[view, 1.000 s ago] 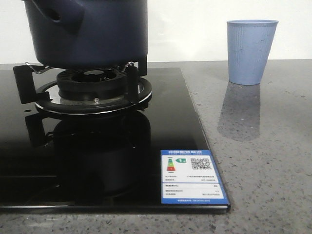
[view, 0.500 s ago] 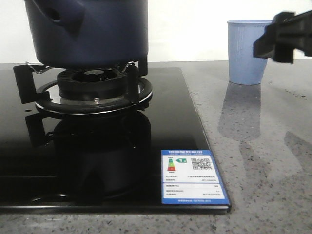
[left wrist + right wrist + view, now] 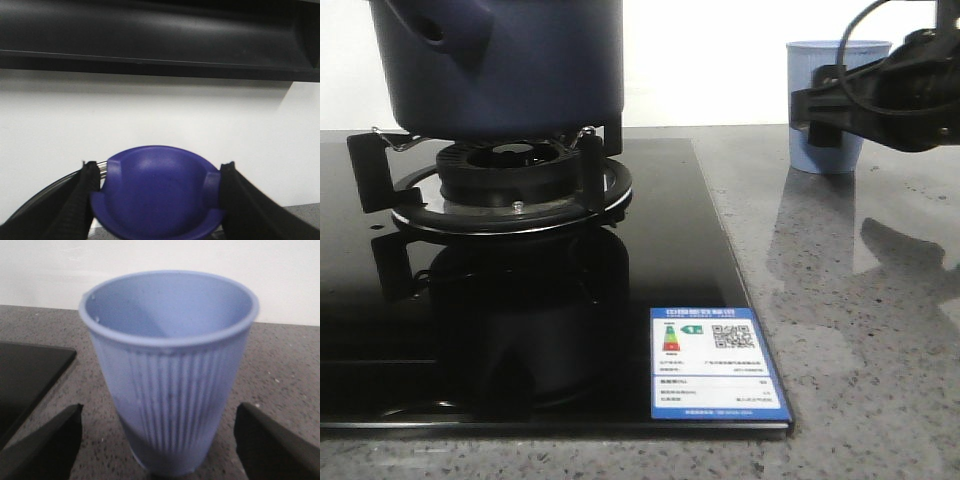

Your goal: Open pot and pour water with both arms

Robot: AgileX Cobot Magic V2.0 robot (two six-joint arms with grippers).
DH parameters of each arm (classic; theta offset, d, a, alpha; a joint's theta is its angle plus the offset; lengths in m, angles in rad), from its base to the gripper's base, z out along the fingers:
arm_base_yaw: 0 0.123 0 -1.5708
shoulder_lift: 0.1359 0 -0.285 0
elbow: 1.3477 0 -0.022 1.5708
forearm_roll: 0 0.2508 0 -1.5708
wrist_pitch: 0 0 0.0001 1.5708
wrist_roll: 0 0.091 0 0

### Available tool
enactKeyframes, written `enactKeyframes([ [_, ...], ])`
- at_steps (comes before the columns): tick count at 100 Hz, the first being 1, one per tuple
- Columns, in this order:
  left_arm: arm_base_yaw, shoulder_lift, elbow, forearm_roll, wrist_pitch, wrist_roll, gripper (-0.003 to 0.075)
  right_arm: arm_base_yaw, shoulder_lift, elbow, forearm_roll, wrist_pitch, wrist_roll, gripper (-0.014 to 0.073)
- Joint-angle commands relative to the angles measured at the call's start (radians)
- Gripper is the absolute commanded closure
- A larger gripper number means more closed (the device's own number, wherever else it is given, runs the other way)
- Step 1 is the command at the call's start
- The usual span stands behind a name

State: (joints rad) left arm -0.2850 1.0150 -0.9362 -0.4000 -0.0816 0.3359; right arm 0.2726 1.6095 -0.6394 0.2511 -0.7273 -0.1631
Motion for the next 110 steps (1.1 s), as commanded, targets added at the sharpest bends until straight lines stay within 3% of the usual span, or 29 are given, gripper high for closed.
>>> enactKeyframes([
  [1, 0.004, -0.026, -0.039, 0.006, -0.099, 0.001, 0.0352, 0.001, -0.003, -0.053, -0.017, -0.073, 0.009, 0.0054],
  [13, 0.004, -0.026, -0.039, 0.006, -0.099, 0.001, 0.0352, -0.003, 0.036, -0.072, 0.052, -0.113, 0.016, 0.0054],
  [68, 0.004, -0.026, -0.039, 0.006, -0.099, 0.001, 0.0352, -0.016, 0.106, -0.173, -0.004, -0.097, 0.067, 0.006],
  [90, 0.004, -0.026, -0.039, 0.006, -0.101, 0.001, 0.0352, -0.025, 0.106, -0.173, -0.004, -0.071, 0.067, 0.0296],
  [110, 0.004, -0.026, -0.039, 0.006, -0.101, 0.001, 0.0352, -0.025, 0.061, -0.173, -0.044, -0.003, 0.063, 0.03],
])
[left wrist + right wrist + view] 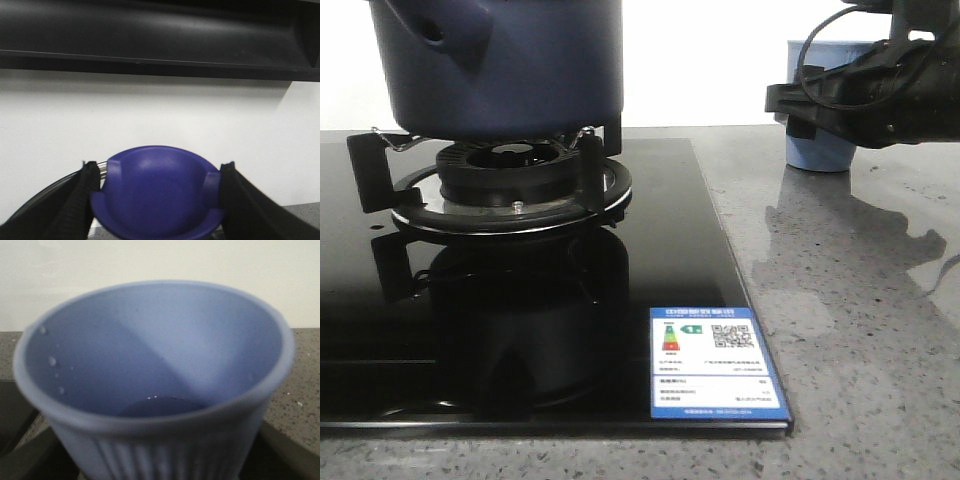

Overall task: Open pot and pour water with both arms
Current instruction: 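Grasp the light blue cup with the right gripper and lift it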

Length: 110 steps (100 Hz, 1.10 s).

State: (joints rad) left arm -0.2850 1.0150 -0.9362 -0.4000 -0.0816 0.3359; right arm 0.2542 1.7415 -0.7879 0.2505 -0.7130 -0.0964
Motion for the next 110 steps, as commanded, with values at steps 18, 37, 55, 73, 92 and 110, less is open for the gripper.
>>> enactKeyframes([
  [18, 0.004, -0.026, -0.039, 0.006, -0.101, 0.001, 0.0352, -0.006, -0.19, -0.026, -0.188, 0.087, -0.003, 0.03],
  [37, 0.004, -0.026, -0.039, 0.006, -0.099, 0.001, 0.0352, 0.01, -0.354, -0.041, -0.33, 0.261, -0.003, 0.03],
  [55, 0.004, -0.026, -0.039, 0.006, -0.092, 0.001, 0.0352, 0.068, -0.443, -0.153, -0.407, 0.505, -0.003, 0.03],
  [73, 0.004, -0.026, -0.039, 0.006, -0.074, 0.001, 0.0352, 0.144, -0.444, -0.315, -0.481, 0.722, -0.003, 0.03],
  [92, 0.004, -0.024, -0.039, 0.006, -0.074, 0.001, 0.0352, 0.237, -0.442, -0.445, -0.618, 0.859, -0.003, 0.03],
  [110, 0.004, -0.024, -0.039, 0.006, -0.075, 0.001, 0.0352, 0.312, -0.393, -0.533, -0.747, 0.957, -0.003, 0.03],
])
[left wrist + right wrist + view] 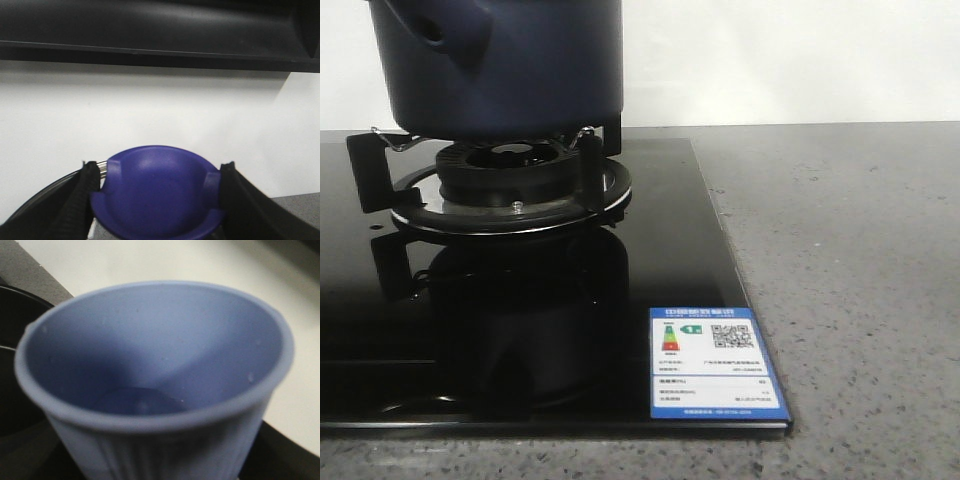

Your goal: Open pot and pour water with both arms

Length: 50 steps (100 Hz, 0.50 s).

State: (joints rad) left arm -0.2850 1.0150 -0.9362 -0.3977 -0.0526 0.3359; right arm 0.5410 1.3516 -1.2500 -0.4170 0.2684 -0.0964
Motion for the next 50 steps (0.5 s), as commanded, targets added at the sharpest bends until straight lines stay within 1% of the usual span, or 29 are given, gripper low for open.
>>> enactKeyframes([
  [1, 0.004, -0.024, -0.039, 0.003, -0.105, 0.001, 0.0352, 0.028, -0.003, -0.071, -0.085, -0.021, -0.003, 0.03],
  [11, 0.004, -0.024, -0.039, 0.003, -0.105, 0.001, 0.0352, 0.064, 0.047, -0.114, -0.18, 0.029, -0.003, 0.03],
  [26, 0.004, -0.024, -0.039, 0.003, -0.105, 0.001, 0.0352, 0.116, 0.124, -0.169, -0.381, 0.117, -0.003, 0.03],
  [37, 0.004, -0.024, -0.039, 0.003, -0.105, 0.001, 0.0352, 0.138, 0.17, -0.182, -0.538, 0.131, -0.003, 0.03],
  [50, 0.004, -0.024, -0.039, 0.003, -0.105, 0.001, 0.0352, 0.156, 0.204, -0.182, -0.694, 0.143, -0.003, 0.03],
])
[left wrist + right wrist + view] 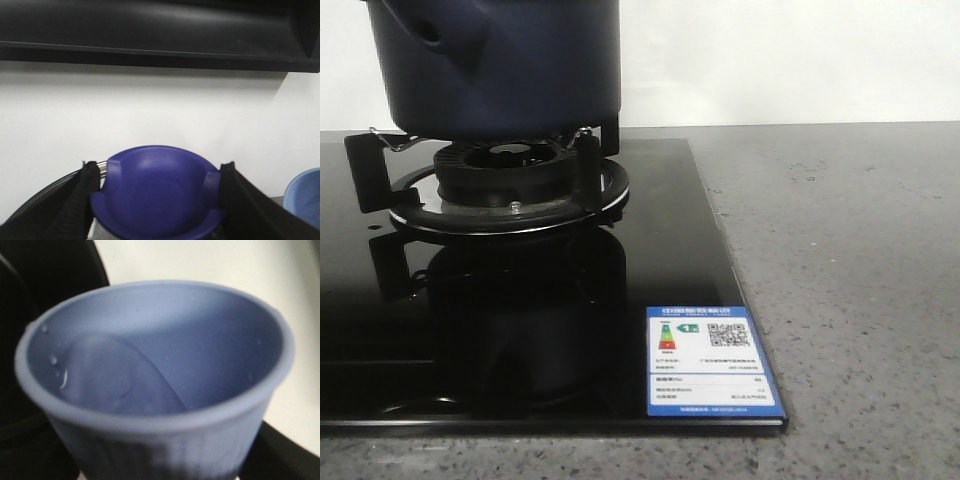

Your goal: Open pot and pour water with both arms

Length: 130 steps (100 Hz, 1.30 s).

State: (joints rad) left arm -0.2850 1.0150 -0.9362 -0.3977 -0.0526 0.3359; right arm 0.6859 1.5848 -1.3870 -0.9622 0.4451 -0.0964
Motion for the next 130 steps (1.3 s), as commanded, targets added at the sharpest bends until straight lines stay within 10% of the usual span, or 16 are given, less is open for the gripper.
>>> enactKeyframes([
  [1, 0.004, -0.024, -0.039, 0.003, -0.105, 0.001, 0.0352, 0.011, -0.027, -0.045, -0.166, -0.034, -0.003, 0.03],
  [85, 0.004, -0.024, -0.039, 0.003, -0.085, 0.001, 0.0353, 0.012, -0.008, -0.045, -0.844, -0.078, -0.003, 0.03],
  [130, 0.004, -0.024, -0.039, 0.003, -0.085, 0.001, 0.0353, 0.012, -0.01, -0.048, -0.887, -0.077, 0.0, 0.03],
])
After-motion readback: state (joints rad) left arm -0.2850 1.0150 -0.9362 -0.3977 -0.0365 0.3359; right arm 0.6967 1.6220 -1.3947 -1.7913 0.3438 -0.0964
